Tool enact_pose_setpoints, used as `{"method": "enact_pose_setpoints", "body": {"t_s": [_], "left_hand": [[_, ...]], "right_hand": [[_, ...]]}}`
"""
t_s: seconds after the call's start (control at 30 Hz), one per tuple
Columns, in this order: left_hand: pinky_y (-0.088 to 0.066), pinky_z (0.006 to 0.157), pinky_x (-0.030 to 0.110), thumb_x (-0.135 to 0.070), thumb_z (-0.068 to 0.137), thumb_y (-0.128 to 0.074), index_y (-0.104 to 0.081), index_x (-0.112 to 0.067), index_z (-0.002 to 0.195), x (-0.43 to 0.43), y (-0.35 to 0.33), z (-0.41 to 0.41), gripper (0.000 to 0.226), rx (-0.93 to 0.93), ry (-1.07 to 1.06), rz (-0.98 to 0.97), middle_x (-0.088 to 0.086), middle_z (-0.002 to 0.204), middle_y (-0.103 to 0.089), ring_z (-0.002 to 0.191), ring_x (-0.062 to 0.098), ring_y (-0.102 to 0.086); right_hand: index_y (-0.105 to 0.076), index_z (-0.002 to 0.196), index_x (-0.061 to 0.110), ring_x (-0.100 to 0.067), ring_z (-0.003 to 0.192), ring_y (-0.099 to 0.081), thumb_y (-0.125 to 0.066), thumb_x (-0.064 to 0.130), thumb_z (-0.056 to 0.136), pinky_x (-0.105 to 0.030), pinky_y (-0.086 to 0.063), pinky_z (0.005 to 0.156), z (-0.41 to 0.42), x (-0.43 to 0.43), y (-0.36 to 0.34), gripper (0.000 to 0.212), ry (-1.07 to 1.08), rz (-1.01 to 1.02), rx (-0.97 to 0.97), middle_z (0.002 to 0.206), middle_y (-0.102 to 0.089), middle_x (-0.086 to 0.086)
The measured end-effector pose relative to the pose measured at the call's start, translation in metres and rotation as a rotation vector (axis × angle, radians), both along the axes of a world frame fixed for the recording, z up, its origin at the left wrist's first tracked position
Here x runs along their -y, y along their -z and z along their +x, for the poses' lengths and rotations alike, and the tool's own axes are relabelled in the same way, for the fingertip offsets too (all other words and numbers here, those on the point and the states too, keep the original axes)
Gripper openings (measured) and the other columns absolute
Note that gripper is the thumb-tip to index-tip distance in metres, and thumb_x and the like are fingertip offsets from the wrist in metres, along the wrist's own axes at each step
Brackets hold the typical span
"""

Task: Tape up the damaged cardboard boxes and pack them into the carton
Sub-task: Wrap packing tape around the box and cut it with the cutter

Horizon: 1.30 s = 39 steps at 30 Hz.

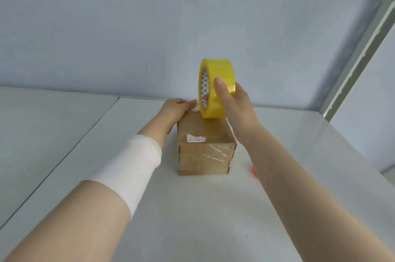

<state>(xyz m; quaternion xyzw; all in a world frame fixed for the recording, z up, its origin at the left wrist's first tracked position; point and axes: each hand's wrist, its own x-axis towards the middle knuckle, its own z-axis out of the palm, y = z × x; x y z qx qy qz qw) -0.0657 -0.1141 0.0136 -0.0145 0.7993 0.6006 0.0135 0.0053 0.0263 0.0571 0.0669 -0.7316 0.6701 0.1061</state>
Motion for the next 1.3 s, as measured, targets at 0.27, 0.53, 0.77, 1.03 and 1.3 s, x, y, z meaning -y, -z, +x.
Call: {"method": "enact_pose_setpoints", "body": {"t_s": [0.27, 0.53, 0.77, 1.03, 1.3], "left_hand": [[-0.049, 0.071, 0.030, -0.028, 0.083, -0.069, -0.064, -0.012, 0.084, -0.002, 0.006, -0.008, 0.018, 0.068, -0.010, 0.077, 0.012, 0.093, -0.067, 0.085, 0.024, -0.061], [-0.049, 0.077, 0.035, -0.029, 0.081, -0.071, -0.062, -0.018, 0.075, -0.004, 0.006, -0.003, 0.015, 0.095, -0.050, 0.102, 0.010, 0.097, -0.066, 0.087, 0.025, -0.061], [-0.045, 0.062, 0.024, -0.029, 0.078, -0.074, -0.062, -0.021, 0.072, -0.006, 0.007, 0.000, 0.015, 0.065, -0.088, 0.138, 0.003, 0.085, -0.065, 0.077, 0.018, -0.060], [-0.047, 0.079, 0.026, -0.028, 0.091, -0.059, -0.063, -0.011, 0.097, -0.008, 0.003, 0.009, 0.019, -0.086, -0.069, -0.021, 0.002, 0.100, -0.063, 0.096, 0.018, -0.058], [-0.014, 0.116, 0.032, -0.058, 0.069, -0.068, -0.041, -0.036, 0.134, 0.028, 0.015, 0.095, 0.074, -0.633, 0.543, -0.667, -0.001, 0.153, -0.025, 0.144, 0.013, -0.007]], "right_hand": [[-0.065, 0.098, 0.016, -0.014, 0.084, -0.070, -0.054, 0.052, 0.086, -0.027, -0.057, 0.075, 0.035, -0.016, 0.006, 0.040, -0.041, 0.023, -0.016, 0.087, -0.074, -0.001], [-0.063, 0.101, 0.011, -0.004, 0.081, -0.068, -0.056, 0.053, 0.075, -0.016, -0.053, 0.069, 0.063, -0.021, 0.012, 0.050, -0.145, -0.024, 0.000, 0.080, -0.074, 0.008], [-0.072, 0.079, 0.029, -0.010, 0.066, -0.070, -0.060, 0.057, 0.074, -0.016, -0.050, 0.053, 0.116, -0.030, 0.012, 0.031, -0.081, -0.145, -0.001, 0.073, -0.073, 0.001], [-0.067, 0.085, 0.010, -0.017, 0.061, -0.071, -0.058, 0.061, 0.054, -0.020, -0.054, 0.053, 0.154, -0.025, 0.054, 0.060, 0.082, -0.118, 0.283, 0.075, -0.073, -0.008], [-0.065, 0.087, 0.015, -0.010, 0.056, -0.068, -0.057, 0.057, 0.056, -0.016, -0.050, 0.046, 0.155, -0.022, 0.051, 0.053, 0.042, -0.164, 0.271, 0.067, -0.072, -0.002]]}}
